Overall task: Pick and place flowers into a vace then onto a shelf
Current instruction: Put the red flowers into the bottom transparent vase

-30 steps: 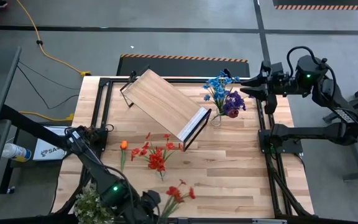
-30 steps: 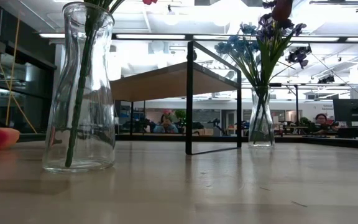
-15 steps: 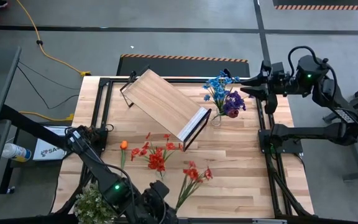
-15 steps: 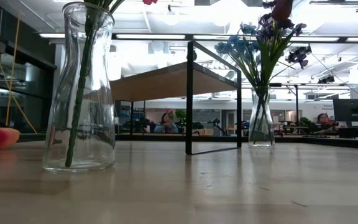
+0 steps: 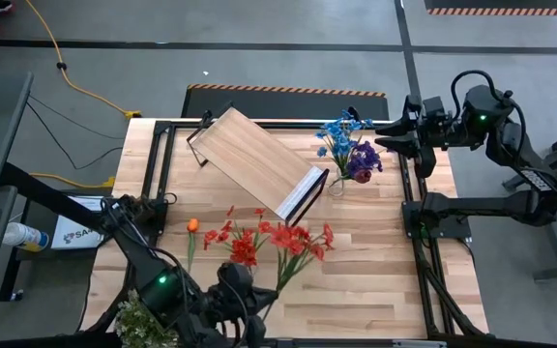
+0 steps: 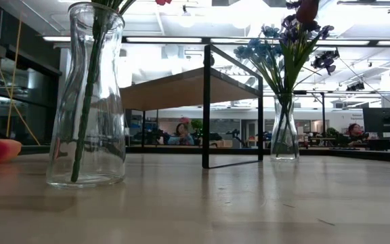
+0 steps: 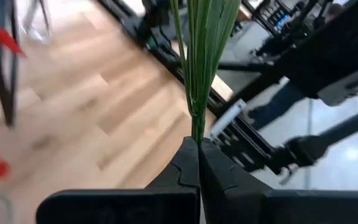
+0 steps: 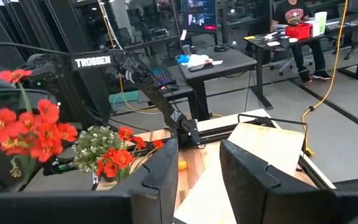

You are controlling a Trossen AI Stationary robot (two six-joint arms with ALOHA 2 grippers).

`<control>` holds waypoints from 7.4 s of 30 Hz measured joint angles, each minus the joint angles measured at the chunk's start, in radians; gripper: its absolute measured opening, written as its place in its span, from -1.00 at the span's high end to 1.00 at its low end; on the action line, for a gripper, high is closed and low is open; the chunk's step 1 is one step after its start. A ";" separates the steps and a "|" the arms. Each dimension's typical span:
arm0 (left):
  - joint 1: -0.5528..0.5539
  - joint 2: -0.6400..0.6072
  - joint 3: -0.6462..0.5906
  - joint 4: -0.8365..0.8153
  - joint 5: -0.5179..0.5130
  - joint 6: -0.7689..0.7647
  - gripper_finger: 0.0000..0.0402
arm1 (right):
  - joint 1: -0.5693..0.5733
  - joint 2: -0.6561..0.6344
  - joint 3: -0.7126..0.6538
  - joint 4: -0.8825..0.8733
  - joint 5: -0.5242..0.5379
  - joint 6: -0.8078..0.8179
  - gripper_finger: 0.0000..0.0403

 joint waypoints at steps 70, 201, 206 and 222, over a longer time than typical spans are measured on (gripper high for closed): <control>-0.151 0.162 -0.101 -0.547 -0.682 -0.130 0.86 | 0.000 0.000 0.000 0.015 0.000 0.105 0.45; -0.032 0.160 -0.526 -0.363 -0.445 -0.698 0.52 | 0.000 0.001 0.000 0.076 -0.063 0.138 0.45; -0.032 0.159 -0.486 -0.369 -0.417 -0.679 0.52 | 0.000 0.001 0.000 0.076 -0.063 0.135 0.45; -0.032 0.158 -0.450 -0.371 -0.256 -0.617 0.52 | 0.000 0.001 0.000 0.076 -0.063 0.119 0.45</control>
